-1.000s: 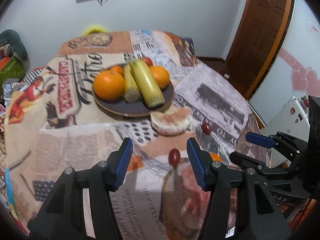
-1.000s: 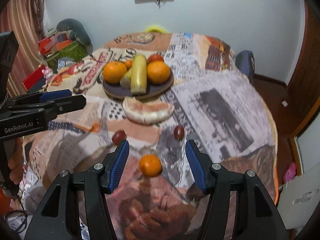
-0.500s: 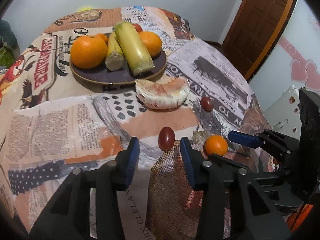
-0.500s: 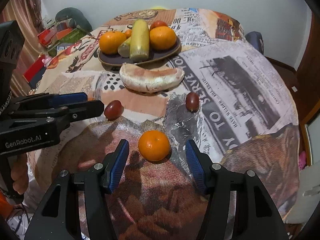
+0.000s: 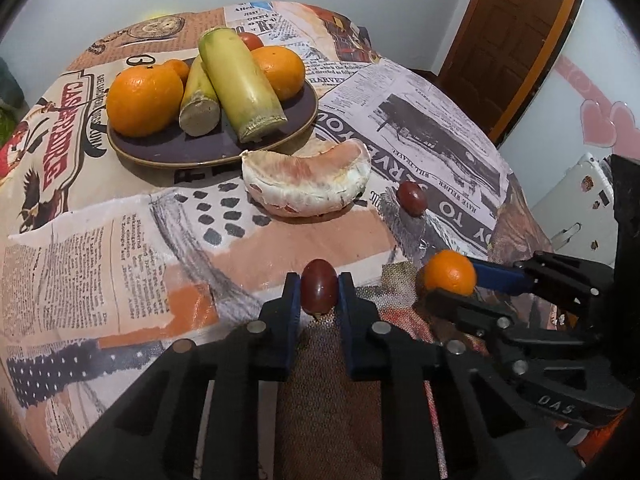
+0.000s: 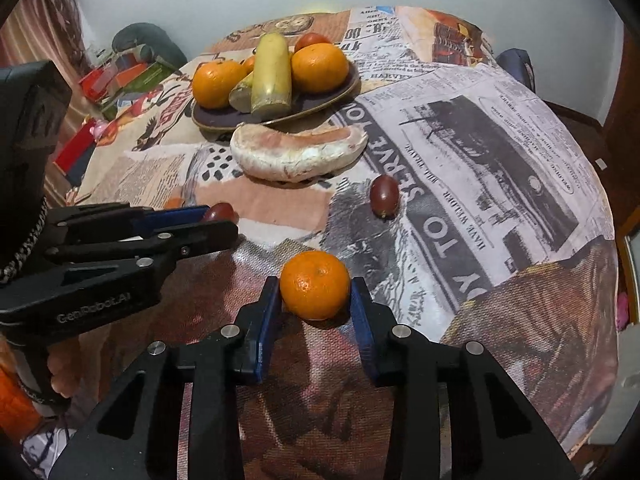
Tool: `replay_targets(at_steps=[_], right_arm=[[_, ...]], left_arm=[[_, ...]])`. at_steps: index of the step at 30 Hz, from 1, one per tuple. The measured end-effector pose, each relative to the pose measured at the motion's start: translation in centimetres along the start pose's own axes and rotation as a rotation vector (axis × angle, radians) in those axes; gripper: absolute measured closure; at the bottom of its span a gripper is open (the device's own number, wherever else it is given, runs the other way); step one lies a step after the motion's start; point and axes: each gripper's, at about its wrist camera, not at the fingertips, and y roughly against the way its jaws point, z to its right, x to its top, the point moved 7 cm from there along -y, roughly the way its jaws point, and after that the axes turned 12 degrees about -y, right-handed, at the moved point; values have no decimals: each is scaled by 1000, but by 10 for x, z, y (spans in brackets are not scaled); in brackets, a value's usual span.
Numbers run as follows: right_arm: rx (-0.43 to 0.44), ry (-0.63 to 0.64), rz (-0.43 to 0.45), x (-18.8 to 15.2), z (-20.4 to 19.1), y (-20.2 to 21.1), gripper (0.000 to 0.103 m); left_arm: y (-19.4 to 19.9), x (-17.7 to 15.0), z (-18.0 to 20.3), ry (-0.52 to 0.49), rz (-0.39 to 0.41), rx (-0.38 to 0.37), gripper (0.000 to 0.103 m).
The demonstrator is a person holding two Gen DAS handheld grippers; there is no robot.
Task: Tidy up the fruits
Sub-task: 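Grasp a dark red date with the left gripper while the right gripper grasps a mandarin, then place the date and mandarin on the dark plate and open both grippers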
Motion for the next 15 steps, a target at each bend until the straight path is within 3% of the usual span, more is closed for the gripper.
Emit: replay_targets(at_steps=[9,15], right_arm=[[2,-2,38,15,-1,9,71],[7,19,94,39,-13,20,71]], left_arm=[[19,3,-14,31,45,15,86],[42,11,-35,52,98,66,86]])
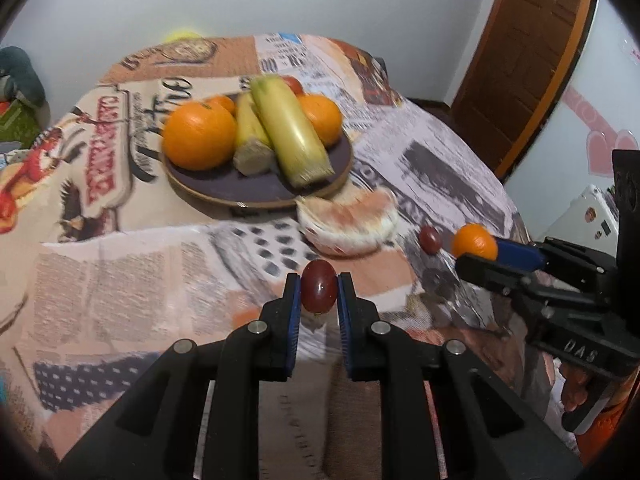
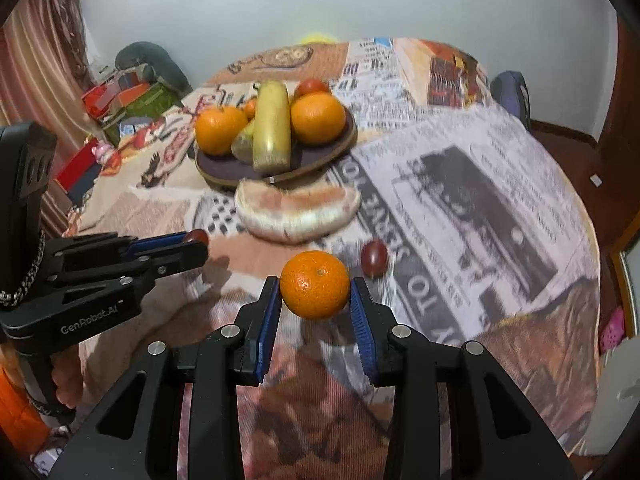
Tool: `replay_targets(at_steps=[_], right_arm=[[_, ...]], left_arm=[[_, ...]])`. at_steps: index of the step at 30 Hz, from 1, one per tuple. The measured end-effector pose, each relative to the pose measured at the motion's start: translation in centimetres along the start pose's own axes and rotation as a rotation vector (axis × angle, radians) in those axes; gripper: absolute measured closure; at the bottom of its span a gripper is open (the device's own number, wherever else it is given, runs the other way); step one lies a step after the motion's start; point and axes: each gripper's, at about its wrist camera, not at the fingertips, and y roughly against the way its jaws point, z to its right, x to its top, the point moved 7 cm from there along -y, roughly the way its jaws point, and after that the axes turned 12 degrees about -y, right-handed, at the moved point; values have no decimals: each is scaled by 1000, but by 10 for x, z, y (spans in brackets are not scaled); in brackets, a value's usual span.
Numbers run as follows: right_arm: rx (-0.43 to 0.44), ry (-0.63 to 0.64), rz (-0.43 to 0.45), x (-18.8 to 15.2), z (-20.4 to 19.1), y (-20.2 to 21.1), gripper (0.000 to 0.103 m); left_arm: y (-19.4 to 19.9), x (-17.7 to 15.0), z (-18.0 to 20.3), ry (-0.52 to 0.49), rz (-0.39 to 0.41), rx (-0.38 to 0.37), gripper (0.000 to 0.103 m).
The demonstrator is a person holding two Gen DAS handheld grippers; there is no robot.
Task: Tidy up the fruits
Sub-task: 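Place the date and mandarin on the dark plate and open both grippers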
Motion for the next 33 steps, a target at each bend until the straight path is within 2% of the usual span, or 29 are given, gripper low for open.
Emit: replay_targets(at_steps=[14,23,33], right_arm=[[8,44,85,53,-19,-6,71],[3,58,97,74,-21,-25,71],[-3,71,76,90,-21,-60,71]], left_arm=[[25,33,-59,52,89,92,86],[9,50,-72,49,100,103,86],[-20,56,-80,54,77,90,86]])
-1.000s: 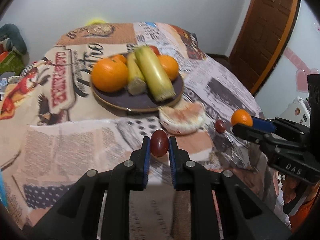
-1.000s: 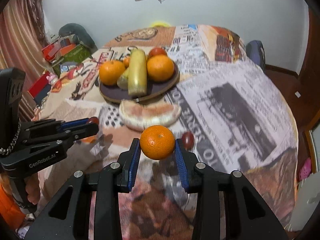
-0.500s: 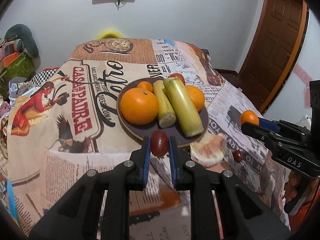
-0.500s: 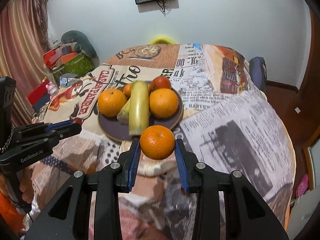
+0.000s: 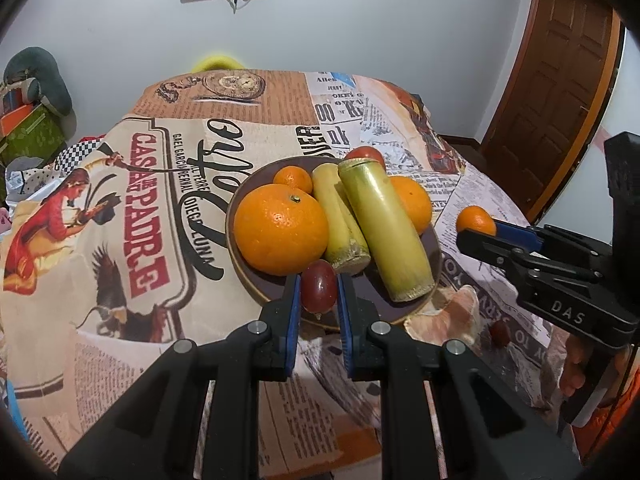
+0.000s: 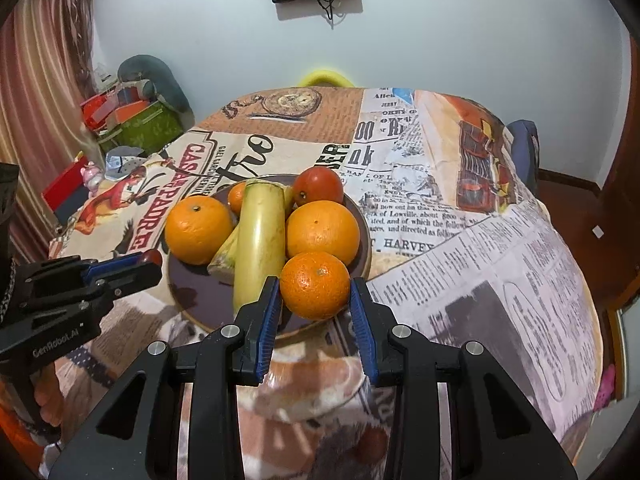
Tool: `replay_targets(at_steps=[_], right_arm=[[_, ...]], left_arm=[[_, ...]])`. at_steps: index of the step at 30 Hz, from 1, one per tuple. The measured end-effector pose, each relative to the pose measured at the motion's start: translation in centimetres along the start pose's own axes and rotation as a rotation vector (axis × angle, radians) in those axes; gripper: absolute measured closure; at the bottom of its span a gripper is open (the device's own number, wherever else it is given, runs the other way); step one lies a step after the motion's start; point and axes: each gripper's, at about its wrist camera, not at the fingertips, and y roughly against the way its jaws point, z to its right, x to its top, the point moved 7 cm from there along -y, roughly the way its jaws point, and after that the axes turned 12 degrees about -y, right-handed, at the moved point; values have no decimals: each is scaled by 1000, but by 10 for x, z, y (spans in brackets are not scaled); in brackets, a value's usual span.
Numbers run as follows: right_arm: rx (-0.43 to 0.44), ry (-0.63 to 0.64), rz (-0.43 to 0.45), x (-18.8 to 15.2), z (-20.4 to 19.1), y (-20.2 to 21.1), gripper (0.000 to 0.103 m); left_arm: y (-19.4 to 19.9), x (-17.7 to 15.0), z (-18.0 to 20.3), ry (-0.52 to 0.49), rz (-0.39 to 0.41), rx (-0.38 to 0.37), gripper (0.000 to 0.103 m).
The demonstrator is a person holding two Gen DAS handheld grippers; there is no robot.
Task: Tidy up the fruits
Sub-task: 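Place the date and mandarin on the dark plate and open both grippers, then move the left gripper to the pomelo segment while the right approaches another date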
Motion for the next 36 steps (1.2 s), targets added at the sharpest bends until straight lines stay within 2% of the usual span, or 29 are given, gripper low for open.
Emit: replay_targets(at_steps=[10,23,28,36], right_arm=[[-5,6,-53,-4,4,-27,71],[10,-8,-94,-11,5,-37,70],[-5,3,-79,-9,7,-28,61],[-29,-6,-22,2,15,11,61]], left_arm=[[-20,-1,1,-3,-24,-24,86],[-27,-5,3,-7,-47,-24,85],[-21,-4,6,-9,-43,-20,80],[8,4,16,-30,-6,-16,79]])
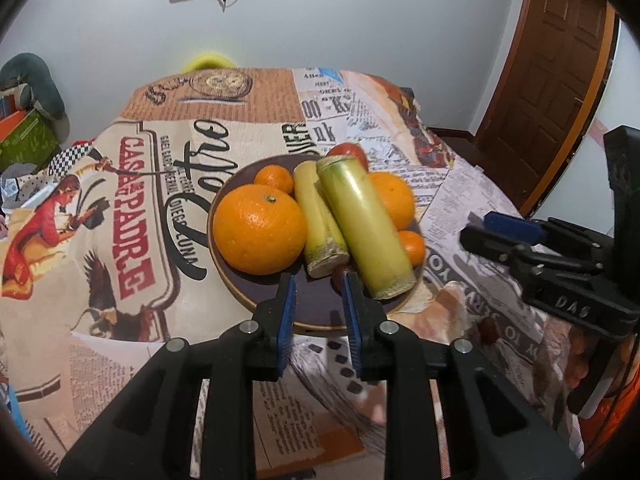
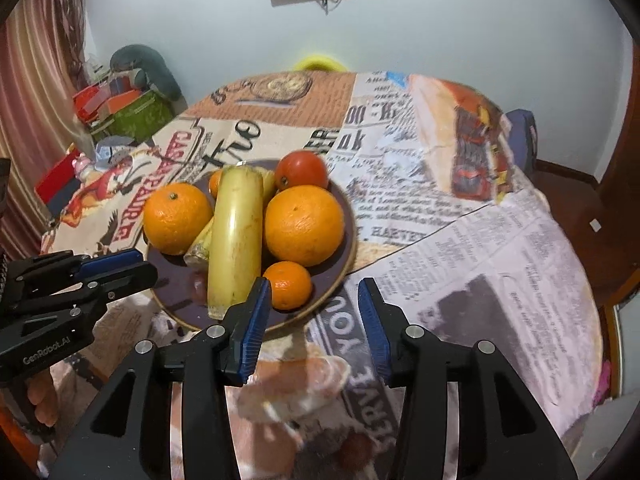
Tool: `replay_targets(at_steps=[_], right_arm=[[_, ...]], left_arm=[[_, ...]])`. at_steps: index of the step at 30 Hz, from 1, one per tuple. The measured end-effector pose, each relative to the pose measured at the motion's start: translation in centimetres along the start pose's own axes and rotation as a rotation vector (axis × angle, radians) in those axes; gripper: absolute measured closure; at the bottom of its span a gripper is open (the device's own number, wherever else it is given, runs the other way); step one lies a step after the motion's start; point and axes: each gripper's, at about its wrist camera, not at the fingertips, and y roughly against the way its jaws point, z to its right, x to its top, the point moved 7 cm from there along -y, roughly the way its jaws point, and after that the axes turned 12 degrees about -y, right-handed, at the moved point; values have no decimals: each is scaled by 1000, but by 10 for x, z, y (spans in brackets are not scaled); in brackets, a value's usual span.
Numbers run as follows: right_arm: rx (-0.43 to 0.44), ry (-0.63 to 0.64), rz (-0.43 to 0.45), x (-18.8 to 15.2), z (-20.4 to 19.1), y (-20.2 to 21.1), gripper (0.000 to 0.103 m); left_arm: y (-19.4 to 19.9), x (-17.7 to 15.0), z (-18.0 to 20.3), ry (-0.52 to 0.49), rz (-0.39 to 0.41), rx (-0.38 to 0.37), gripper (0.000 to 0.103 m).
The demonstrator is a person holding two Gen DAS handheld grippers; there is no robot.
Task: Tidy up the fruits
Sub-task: 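Move the left gripper to the pomelo segment while the right approaches another date, then grasp the peeled pomelo segment with the left gripper while the right grasps a date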
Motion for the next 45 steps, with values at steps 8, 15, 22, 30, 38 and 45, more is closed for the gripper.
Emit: replay_targets(at_steps=[8,15,22,30,38,45], right_arm=[[-39,-6,66,-1,11,50,61],[-42,-10,52,-22,20,66,61],[-35,-6,8,-47,25,61,61],[-26,-29,-53,-68,35,45,61],[-24,-29,-126,-88,38,16,61],[6,-50,-141,-90,43,4,77]], left_arm=[[30,1,17,-12,33,0,63],[33,-9,37,-29,0,-5,37],[10,-24,54,-26,-82,-33,33],[-20,-37,69,-51,-152,-62,33],[-43,-42,79,-71,-193,-93,33],[-53,-37,90,-109,-192,-100,22]])
